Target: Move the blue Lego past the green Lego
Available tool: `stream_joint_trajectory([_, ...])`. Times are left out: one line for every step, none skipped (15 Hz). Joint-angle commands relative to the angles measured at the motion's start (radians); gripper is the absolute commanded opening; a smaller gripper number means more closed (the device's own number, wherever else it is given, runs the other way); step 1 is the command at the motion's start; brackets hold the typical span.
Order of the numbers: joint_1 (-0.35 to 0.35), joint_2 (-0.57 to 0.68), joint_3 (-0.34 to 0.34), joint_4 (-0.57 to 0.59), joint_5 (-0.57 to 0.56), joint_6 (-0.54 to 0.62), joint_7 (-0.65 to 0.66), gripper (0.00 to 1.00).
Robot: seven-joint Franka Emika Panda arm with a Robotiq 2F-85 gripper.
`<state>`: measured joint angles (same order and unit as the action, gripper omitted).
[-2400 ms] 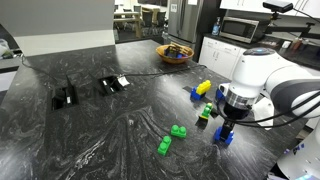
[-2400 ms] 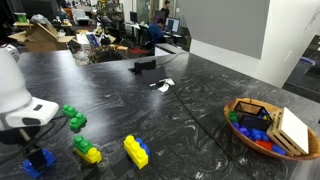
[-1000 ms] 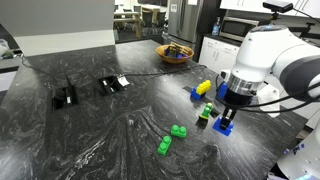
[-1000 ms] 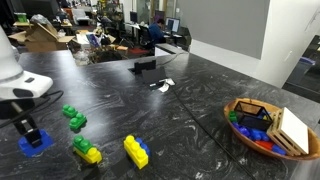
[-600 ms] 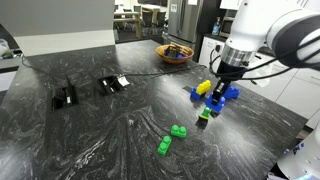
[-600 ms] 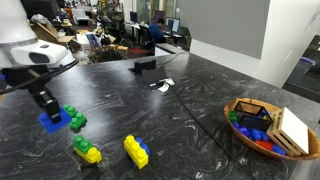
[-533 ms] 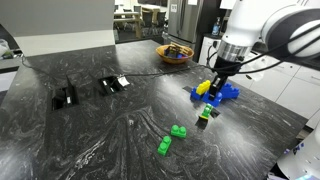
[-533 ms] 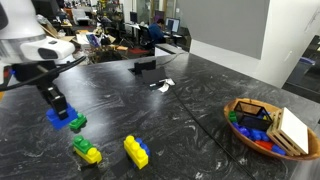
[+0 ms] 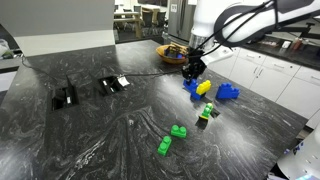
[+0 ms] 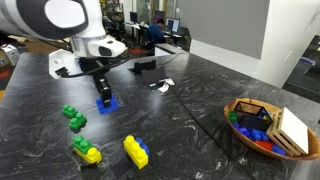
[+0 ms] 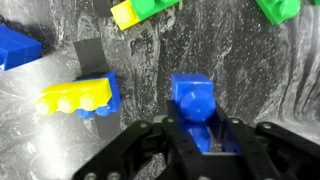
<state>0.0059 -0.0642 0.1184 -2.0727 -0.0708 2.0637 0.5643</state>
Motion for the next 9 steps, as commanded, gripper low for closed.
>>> stream_joint_trajectory([0.01, 0.127, -0.027, 0.132, -0.035, -0.033, 0.203, 0.1])
stream_joint_trajectory([0.017, 0.157, -0.039, 0.157, -0.025, -0.032, 0.256, 0.1])
stream_joint_trajectory([0.023, 0.182, -0.049, 0.176, -0.013, -0.036, 0.307, 0.1])
stream_joint_trajectory([0.028, 0.203, -0.057, 0.189, -0.002, -0.038, 0.359, 0.1])
stream_joint_trajectory([0.035, 0.217, -0.064, 0.193, -0.005, -0.034, 0.419, 0.1])
stream_joint_trajectory([0.042, 0.231, -0.07, 0.193, -0.004, -0.03, 0.48, 0.1])
stream_joint_trajectory([0.049, 0.243, -0.074, 0.192, 0.001, -0.03, 0.538, 0.1])
stream_joint_trajectory([0.058, 0.254, -0.077, 0.188, 0.0, -0.028, 0.602, 0.1])
stream_joint_trajectory([0.067, 0.266, -0.08, 0.188, 0.002, -0.03, 0.665, 0.1])
